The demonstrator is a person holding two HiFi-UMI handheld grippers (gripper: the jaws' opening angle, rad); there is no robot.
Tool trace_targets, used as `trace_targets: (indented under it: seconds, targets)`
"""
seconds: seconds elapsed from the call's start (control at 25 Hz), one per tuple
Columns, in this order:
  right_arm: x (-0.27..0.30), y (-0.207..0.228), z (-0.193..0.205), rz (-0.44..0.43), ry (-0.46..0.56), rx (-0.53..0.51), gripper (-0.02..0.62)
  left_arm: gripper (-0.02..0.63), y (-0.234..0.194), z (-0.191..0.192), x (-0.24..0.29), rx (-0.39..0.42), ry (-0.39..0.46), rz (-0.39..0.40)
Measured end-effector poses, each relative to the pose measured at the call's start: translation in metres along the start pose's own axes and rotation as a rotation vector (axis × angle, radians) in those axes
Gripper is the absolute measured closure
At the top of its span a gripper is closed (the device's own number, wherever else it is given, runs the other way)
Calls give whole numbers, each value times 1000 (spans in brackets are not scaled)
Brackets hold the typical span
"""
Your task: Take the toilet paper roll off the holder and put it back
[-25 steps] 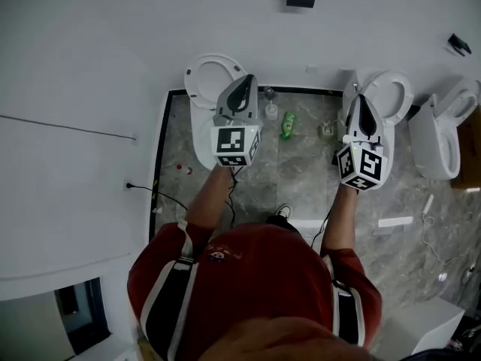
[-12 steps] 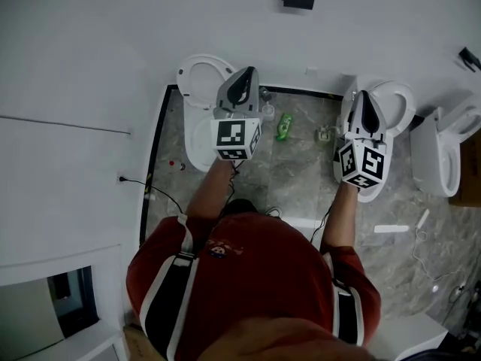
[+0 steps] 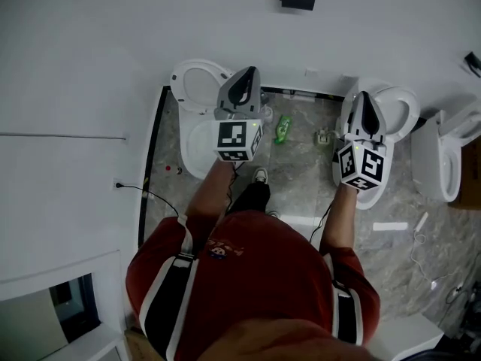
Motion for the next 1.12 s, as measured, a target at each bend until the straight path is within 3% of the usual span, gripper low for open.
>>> trace_targets:
  seconds: [0.72,1.12]
  targets:
    - [199,-40,17,7,1,-61,588,588,-121,27,157,-27,21,21]
    - [262,-46,41,20,-24,-68,588,588,-155,49,215,-44,13,45]
Point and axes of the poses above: the fingertips, and each gripper's own axes: x forward along the fingers, y to its right, z out of its underside, the point moved 2 cm from there along -x, backward along the fingers, and after that the axes turned 2 degrees about z, right-handed, at the moved point
